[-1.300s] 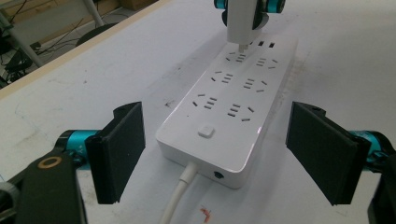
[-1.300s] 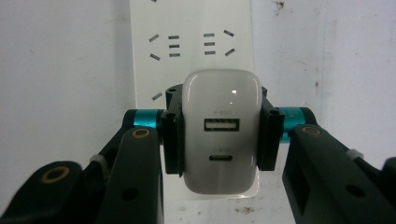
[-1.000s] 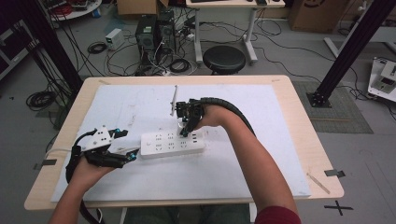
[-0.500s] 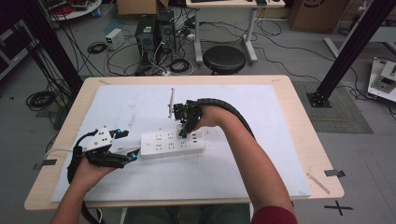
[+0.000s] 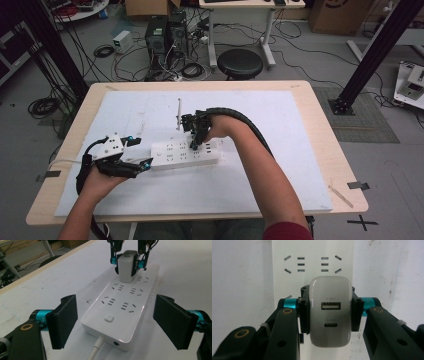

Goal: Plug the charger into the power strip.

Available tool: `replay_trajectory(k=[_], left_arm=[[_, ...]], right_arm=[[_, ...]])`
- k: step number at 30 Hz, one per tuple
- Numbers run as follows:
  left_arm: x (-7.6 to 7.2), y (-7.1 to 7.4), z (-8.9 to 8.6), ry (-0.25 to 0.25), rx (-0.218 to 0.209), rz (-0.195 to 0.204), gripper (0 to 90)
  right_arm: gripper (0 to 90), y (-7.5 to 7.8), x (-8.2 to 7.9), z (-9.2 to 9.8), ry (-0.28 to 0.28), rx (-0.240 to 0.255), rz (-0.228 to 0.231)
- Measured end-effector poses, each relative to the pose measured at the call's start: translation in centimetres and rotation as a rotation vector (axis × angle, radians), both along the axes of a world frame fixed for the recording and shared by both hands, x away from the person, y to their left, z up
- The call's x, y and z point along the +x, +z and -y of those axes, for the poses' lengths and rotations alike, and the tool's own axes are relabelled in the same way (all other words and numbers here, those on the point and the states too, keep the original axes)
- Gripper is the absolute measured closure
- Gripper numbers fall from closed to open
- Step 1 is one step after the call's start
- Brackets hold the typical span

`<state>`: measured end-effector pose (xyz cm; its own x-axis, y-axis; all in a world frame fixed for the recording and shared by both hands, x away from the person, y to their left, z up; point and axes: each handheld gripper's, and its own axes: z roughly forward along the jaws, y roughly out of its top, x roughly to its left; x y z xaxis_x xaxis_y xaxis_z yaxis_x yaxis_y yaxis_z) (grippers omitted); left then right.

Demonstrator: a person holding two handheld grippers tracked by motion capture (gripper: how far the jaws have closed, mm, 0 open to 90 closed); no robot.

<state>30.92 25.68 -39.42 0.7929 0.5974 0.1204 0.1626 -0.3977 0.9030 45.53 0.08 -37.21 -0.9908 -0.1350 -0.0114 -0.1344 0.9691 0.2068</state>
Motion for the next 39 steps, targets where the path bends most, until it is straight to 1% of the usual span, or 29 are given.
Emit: replay_trajectory(k=[1, 2, 4, 9, 10, 14, 15, 16, 17, 18, 19, 20, 22, 23, 25, 26, 28, 29, 30, 32, 34, 37, 38, 39], left_arm=[[-0.1, 0.1, 0.0, 0.004, -0.009, 0.002, 19.9], [-0.1, 0.2, -0.1, 0.002, 0.001, 0.005, 19.9], [-0.2, 0.1, -0.2, 0.007, -0.007, 0.004, 19.8], [-0.3, 0.0, -0.3, 0.008, 0.0, 0.002, 19.9], [-0.3, 0.0, -0.3, 0.009, -0.006, -0.001, 19.8], [-0.2, 0.2, -0.3, 0.002, 0.004, 0.0, 19.8], [-0.2, 0.2, -0.3, 0.006, -0.002, -0.001, 19.8], [-0.2, 0.3, -0.4, 0.003, 0.002, -0.003, 19.8], [-0.2, 0.3, -0.4, 0.004, -0.004, -0.001, 19.8], [-0.2, 0.3, -0.4, 0.004, -0.004, -0.001, 19.8], [-0.1, 0.4, -0.4, 0.003, 0.003, -0.002, 19.8], [0.0, 0.4, -0.4, 0.002, 0.005, -0.001, 19.8], [0.1, 0.6, -0.3, 0.001, 0.0, 0.001, 19.8], [0.1, 0.7, -0.3, -0.001, 0.003, 0.006, 19.8], [0.2, 0.9, -0.2, -0.007, 0.001, 0.012, 19.8], [0.3, 1.0, -0.1, -0.01, 0.002, 0.017, 19.8], [0.4, 1.2, 0.0, -0.016, 0.002, 0.025, 19.9], [0.4, 1.3, 0.0, -0.019, 0.002, 0.027, 19.8], [0.5, 1.4, 0.0, -0.023, 0.002, 0.028, 19.8], [0.5, 1.5, 0.0, -0.029, -0.011, 0.029, 19.8], [0.5, 1.7, 0.0, -0.036, -0.002, 0.035, 19.9], [0.7, 1.8, 0.0, -0.046, -0.004, 0.033, 20.2], [0.7, 1.8, 0.0, -0.046, -0.004, 0.033, 20.1], [0.8, 1.8, 0.0, -0.046, -0.011, 0.031, 20.2]], right_arm=[[63.6, 0.0, 0.1, 0.0, 0.007, -0.003, -0.004], [63.6, -0.1, 0.1, 0.1, 0.004, 0.003, -0.006], [63.6, -0.1, 0.1, 0.1, 0.003, 0.002, -0.003], [63.4, -0.1, -0.1, 0.1, -0.001, -0.001, 0.009], [63.3, -0.1, -0.1, 0.1, -0.006, 0.0, 0.008], [61.7, 0.0, -0.2, 0.2, -0.005, -0.001, 0.011], [54.5, 0.1, -0.2, 0.3, -0.009, 0.0, 0.006], [43.2, 0.3, -0.1, 0.5, -0.036, 0.021, 0.024], [41.1, 0.6, 0.0, 0.7, -0.067, 0.045, 0.023], [41.1, 0.6, 0.0, 0.7, -0.067, 0.045, 0.023], [36.5, 1.7, -0.3, 1.9, -0.098, 0.134, 0.057], [36.3, 2.1, -0.4, 2.4, -0.105, 0.171, 0.048], [33.2, 2.8, -0.9, 3.4, -0.14, 0.24, 0.056], [32.6, 3.1, -1.1, 3.9, -0.154, 0.267, 0.049], [30.6, 3.5, -1.7, 4.9, -0.182, 0.314, 0.061], [29.2, 3.7, -2.0, 5.4, -0.198, 0.336, 0.06], [26.5, 4.0, -2.4, 6.6, -0.231, 0.394, 0.063], [25.4, 4.1, -2.6, 7.2, -0.255, 0.419, 0.063], [24.4, 4.2, -2.9, 7.9, -0.284, 0.441, 0.053], [22.3, 4.4, -3.3, 9.3, -0.326, 0.488, 0.058], [21.5, 4.5, -3.8, 10.8, -0.374, 0.534, 0.053], [20.8, 4.5, -4.6, 12.9, -0.426, 0.591, 0.063], [20.8, 4.5, -4.6, 12.9, -0.426, 0.591, 0.063], [20.4, 4.2, -5.3, 14.1, -0.467, 0.624, 0.073]])
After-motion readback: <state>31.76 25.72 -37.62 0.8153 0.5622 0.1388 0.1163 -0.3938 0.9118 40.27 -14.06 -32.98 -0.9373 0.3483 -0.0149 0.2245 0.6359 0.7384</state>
